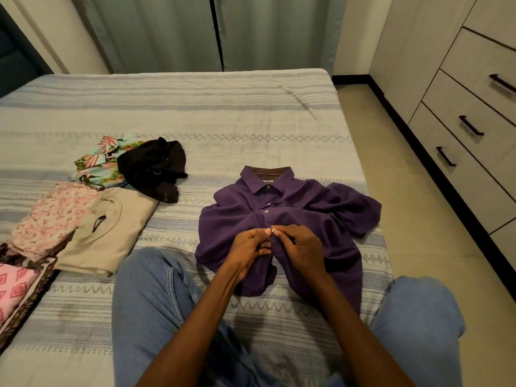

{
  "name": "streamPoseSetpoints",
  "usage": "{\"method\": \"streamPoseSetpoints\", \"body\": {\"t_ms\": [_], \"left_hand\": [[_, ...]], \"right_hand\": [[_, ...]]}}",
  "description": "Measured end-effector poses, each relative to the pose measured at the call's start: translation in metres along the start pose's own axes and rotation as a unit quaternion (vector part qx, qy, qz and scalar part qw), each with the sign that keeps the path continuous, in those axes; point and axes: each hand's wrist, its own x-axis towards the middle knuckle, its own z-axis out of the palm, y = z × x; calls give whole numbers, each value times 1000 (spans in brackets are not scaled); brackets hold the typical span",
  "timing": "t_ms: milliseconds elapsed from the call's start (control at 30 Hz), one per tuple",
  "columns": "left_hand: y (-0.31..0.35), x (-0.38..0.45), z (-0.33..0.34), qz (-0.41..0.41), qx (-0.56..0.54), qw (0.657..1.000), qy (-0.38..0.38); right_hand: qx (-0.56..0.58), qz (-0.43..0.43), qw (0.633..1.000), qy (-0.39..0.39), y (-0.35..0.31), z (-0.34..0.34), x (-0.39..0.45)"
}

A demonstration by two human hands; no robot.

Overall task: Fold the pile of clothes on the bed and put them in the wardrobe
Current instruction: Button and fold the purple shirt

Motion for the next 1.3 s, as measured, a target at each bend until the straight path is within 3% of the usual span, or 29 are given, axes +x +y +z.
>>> {"method": "streamPoseSetpoints", "body": {"t_ms": [133, 267, 400, 533, 667, 733, 833, 967, 1100, 1167, 1300], "left_hand": [[-6, 4, 6, 46, 54, 996, 60], [-8, 12, 9, 48, 68, 993, 88], [12, 38, 5, 32, 79, 989, 123], [44, 69, 4, 51, 96, 983, 150], [60, 100, -3, 87, 190, 968, 142], [59, 102, -7, 100, 299, 940, 128], [42, 87, -9, 141, 451, 873, 120], [14, 60, -11, 96, 617, 775, 100], [6, 45, -16, 81, 697, 704, 113], [6, 43, -20, 93, 694, 705, 114], [12, 36, -22, 76, 602, 784, 131]], "right_hand": [[108, 77, 991, 13, 1, 9, 1], [133, 103, 986, -7, 4, 14, 4], [64, 123, 989, -45, 8, 9, 17], [-15, 78, 989, -121, 16, 4, 31], [-120, 52, 967, -217, 29, 9, 57], [-195, 50, 945, -258, 38, 12, 66], [-224, 61, 936, -266, 49, 19, 68], [-199, 58, 952, -225, 44, 24, 57], [-254, 41, 954, -153, 39, 28, 40], [-299, 39, 944, -136, 38, 28, 33], [-255, 55, 959, -113, 27, 21, 34]]}}
